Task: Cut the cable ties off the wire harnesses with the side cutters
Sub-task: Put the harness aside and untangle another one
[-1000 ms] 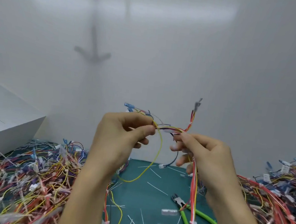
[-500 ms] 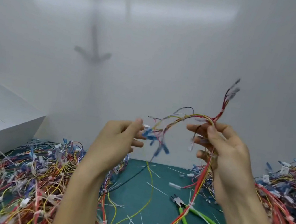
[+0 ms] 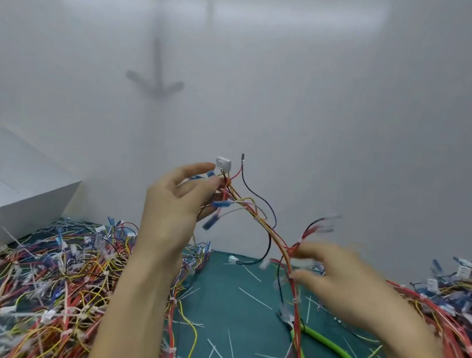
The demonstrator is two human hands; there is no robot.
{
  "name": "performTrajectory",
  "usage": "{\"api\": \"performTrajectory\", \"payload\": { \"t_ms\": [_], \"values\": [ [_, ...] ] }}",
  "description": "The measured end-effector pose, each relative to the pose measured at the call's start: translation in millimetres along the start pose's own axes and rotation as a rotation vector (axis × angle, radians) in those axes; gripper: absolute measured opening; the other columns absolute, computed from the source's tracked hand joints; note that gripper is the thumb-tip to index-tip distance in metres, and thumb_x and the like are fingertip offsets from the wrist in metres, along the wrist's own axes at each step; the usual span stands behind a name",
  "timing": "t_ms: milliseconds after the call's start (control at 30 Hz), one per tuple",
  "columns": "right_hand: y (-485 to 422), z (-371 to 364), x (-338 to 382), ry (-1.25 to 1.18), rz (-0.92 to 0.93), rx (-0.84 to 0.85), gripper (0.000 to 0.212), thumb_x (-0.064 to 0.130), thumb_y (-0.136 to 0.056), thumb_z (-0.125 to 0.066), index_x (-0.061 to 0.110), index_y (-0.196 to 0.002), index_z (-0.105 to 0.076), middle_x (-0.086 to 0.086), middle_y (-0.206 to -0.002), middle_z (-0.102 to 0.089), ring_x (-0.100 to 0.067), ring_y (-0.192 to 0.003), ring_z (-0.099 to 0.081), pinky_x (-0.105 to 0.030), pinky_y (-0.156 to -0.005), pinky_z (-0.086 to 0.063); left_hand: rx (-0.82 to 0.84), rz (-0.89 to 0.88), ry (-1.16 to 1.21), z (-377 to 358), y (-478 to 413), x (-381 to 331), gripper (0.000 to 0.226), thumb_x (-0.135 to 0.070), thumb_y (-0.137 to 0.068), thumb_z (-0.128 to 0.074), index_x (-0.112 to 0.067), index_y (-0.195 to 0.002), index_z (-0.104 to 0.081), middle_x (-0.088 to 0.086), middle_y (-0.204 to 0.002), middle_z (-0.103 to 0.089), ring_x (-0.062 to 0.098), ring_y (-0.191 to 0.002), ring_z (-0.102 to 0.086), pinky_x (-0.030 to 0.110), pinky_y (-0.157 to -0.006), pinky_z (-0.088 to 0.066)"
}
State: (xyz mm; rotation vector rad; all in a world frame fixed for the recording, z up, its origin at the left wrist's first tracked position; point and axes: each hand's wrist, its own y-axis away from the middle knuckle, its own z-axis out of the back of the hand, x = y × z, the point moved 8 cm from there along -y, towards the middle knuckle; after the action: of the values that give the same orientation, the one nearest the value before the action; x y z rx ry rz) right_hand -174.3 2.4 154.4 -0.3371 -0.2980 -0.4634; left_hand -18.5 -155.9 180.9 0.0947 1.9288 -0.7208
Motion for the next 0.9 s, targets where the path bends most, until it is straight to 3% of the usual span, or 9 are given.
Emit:
{"api": "performTrajectory", "payload": {
  "t_ms": [100,167,233,333,400,533,667,800,900],
  "values": [
    [3.5,29.3,4.2,-0.073,-0.013,-0.379,0.025,0.015,-0.102,-0.046,0.012,-0.104,-0.071,0.0,-0.099,-0.072,-0.018,-0.092,-0.062,-0.025,-0.075,-0.042,0.062,-0.069,0.021,-8.3,0.6,-5.5,0.013,-0.008,-0.095,-0.06,-0.015,-0.098,-0.072,-0.002,-0.082,-0.077,0.013,-0.079,-0.074,0.024,-0.068,-0.06],
    [12.9,45.1,7.5,-0.312,-0.014,-0.622,0.022,0.01,-0.099,-0.05,0.015,-0.106,-0.07,0.004,-0.098,-0.07,0.0,-0.082,-0.061,-0.007,-0.07,-0.043,0.075,-0.106,0.04,-9.1,0.9,-8.9,0.016,-0.008,-0.095,-0.06,-0.017,-0.097,-0.073,0.0,-0.084,-0.077,0.014,-0.079,-0.074,0.021,-0.068,-0.058],
    [18.0,45.8,10.4,-0.464,-0.033,-0.716,0.036,0.009,-0.095,-0.054,0.02,-0.129,-0.054,0.01,-0.121,-0.06,0.013,-0.103,-0.055,-0.011,-0.095,-0.042,0.076,-0.121,0.039,-8.4,1.1,-9.6,0.016,-0.009,-0.095,-0.061,-0.019,-0.097,-0.074,0.002,-0.087,-0.077,0.016,-0.082,-0.074,0.021,-0.07,-0.057],
    [20.8,39.3,20.5,-0.412,-0.042,-0.757,0.078,0.012,-0.088,-0.06,0.017,-0.154,-0.018,-0.001,-0.158,-0.026,-0.014,-0.145,-0.025,-0.039,-0.12,-0.024,0.077,-0.146,0.006,-11.0,2.2,-9.8,0.017,-0.006,-0.092,-0.064,-0.019,-0.095,-0.074,0.001,-0.086,-0.078,0.014,-0.081,-0.073,0.021,-0.071,-0.057],
    [22.0,38.5,36.3,-0.267,0.05,-0.774,0.073,0.022,-0.088,-0.058,0.019,-0.152,-0.025,0.0,-0.158,-0.028,-0.016,-0.146,-0.022,-0.04,-0.121,-0.021,0.101,-0.16,-0.02,-18.3,3.9,-10.3,0.02,-0.002,-0.09,-0.065,-0.019,-0.092,-0.075,-0.001,-0.083,-0.078,0.011,-0.079,-0.073,0.022,-0.074,-0.058],
    [7.3,11.7,55.7,-0.351,0.176,-0.459,0.035,0.053,-0.087,-0.061,0.036,-0.117,-0.056,0.025,-0.109,-0.063,0.003,-0.106,-0.055,-0.014,-0.089,-0.041,0.173,-0.17,-0.046,-41.6,11.8,-9.1,0.015,-0.001,-0.085,-0.07,-0.011,-0.094,-0.078,0.003,-0.087,-0.078,0.013,-0.083,-0.072,0.027,-0.082,-0.058],
    [-1.4,-2.5,53.5,-0.74,0.17,-0.384,0.03,0.046,-0.076,-0.069,0.032,-0.102,-0.064,0.009,-0.091,-0.073,-0.008,-0.086,-0.068,-0.033,-0.079,-0.055,0.232,-0.137,0.052,-62.0,21.3,-7.5,0.015,0.004,-0.083,-0.07,-0.005,-0.093,-0.078,0.005,-0.082,-0.077,0.01,-0.071,-0.071,0.019,-0.066,-0.055],
    [-5.7,-7.7,38.5,-1.043,0.064,-0.418,0.024,0.035,-0.082,-0.073,0.012,-0.088,-0.072,-0.017,-0.078,-0.069,-0.012,-0.07,-0.059,-0.037,-0.068,-0.047,0.302,-0.098,0.152,-73.6,26.3,-5.2,0.019,0.005,-0.084,-0.069,-0.01,-0.091,-0.078,0.004,-0.081,-0.077,0.012,-0.073,-0.071,0.022,-0.068,-0.057],
    [-8.6,-11.5,28.3,-1.136,0.009,-0.406,0.03,0.025,-0.083,-0.071,-0.002,-0.073,-0.064,-0.005,-0.059,-0.057,-0.009,-0.057,-0.049,-0.024,-0.058,-0.041,0.313,-0.123,0.098,-78.1,30.0,-7.9,0.02,0.003,-0.083,-0.071,-0.013,-0.092,-0.078,0.004,-0.082,-0.077,0.007,-0.075,-0.069,0.016,-0.07,-0.053]
  ]
}}
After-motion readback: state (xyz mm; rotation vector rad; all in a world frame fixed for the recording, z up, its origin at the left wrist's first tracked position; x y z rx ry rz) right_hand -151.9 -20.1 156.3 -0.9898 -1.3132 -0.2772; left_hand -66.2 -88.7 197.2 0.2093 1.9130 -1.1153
